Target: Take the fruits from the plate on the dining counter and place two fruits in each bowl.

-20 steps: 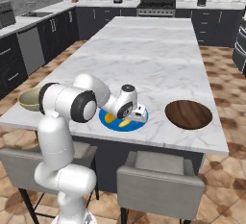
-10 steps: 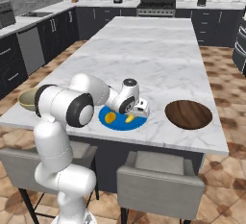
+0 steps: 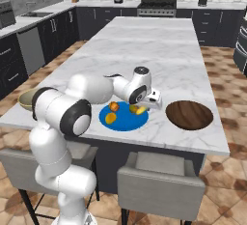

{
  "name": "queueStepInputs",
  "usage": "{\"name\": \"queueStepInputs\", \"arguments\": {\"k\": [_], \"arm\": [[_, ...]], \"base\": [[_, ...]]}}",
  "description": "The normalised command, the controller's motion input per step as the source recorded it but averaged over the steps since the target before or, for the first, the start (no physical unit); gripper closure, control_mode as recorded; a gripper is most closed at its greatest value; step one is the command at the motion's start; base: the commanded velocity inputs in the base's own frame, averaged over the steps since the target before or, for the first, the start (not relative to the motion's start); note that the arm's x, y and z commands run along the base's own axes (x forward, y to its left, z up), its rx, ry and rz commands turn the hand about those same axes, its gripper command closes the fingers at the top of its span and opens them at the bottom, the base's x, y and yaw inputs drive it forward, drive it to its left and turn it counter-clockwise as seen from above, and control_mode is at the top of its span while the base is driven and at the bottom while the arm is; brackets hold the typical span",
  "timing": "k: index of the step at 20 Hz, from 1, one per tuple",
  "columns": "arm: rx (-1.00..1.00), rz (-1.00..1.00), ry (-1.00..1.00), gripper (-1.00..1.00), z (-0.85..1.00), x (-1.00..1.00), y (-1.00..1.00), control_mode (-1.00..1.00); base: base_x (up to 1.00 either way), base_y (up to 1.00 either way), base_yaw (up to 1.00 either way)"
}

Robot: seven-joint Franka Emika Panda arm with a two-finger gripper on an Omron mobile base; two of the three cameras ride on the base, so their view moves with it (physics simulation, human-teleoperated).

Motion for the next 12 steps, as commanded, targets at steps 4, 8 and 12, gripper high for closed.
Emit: {"name": "queueStepInputs", "arguments": {"k": [4, 8, 12], "arm": [[0.00, -0.04, 0.00, 1.00, 0.33, 0.00, -0.61, -1.00], [0.00, -0.06, 0.00, 1.00, 0.33, 0.17, -0.54, -1.00], [0.00, -0.07, 0.00, 1.00, 0.09, 0.31, -0.78, -1.00]], "base": [[0.00, 0.00, 0.00], [0.00, 0.00, 0.00], [0.00, 0.00, 0.00]]}}
